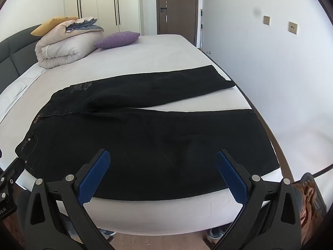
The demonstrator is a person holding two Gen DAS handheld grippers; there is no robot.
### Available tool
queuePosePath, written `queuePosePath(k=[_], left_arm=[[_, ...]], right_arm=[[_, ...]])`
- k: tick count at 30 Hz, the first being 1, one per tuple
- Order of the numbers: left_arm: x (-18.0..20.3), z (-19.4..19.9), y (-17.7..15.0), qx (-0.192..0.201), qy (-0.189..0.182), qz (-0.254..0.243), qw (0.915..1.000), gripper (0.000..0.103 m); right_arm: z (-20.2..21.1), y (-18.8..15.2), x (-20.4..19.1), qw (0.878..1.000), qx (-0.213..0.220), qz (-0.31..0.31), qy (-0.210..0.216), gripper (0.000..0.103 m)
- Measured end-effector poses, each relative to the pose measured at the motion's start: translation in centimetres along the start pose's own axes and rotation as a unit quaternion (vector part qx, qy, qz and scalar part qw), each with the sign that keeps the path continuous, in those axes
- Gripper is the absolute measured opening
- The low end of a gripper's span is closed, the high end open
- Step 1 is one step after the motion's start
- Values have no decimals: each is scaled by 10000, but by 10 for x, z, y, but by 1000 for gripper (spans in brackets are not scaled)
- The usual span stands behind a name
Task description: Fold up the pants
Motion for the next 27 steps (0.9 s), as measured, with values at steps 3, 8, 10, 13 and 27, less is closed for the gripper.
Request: queuePosePath(k=[3,8,10,13,27], left_arm=[[0,0,0,-17,-1,0,10000,103],[0,0,0,-15,4,-7,10000,103],[0,0,-1,-30,0,-12,10000,103],[0,0,-1,-33,-4,-7,10000,103],[0,0,-1,-44,-1,-13,10000,103]], right_arm=[[0,0,0,10000,-10,2,11,103],[-1,-1,2,10000,-18,-6,9,103],[-2,-1,2,10000,-17,13,6,103],[-3,-1,1,10000,-20,27,4,103],[-2,-3,-3,10000,-29,42,-12,103]])
Point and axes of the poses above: each gripper's, at about its wrist camera, not at the fingertips, and z roughly against the way its jaws point, x to its right, y to its top, the point moved 9 cm from there along -z, roughly the way its jaws point, and after that the axes turned 15 degrees about x, right-handed, at the moved point
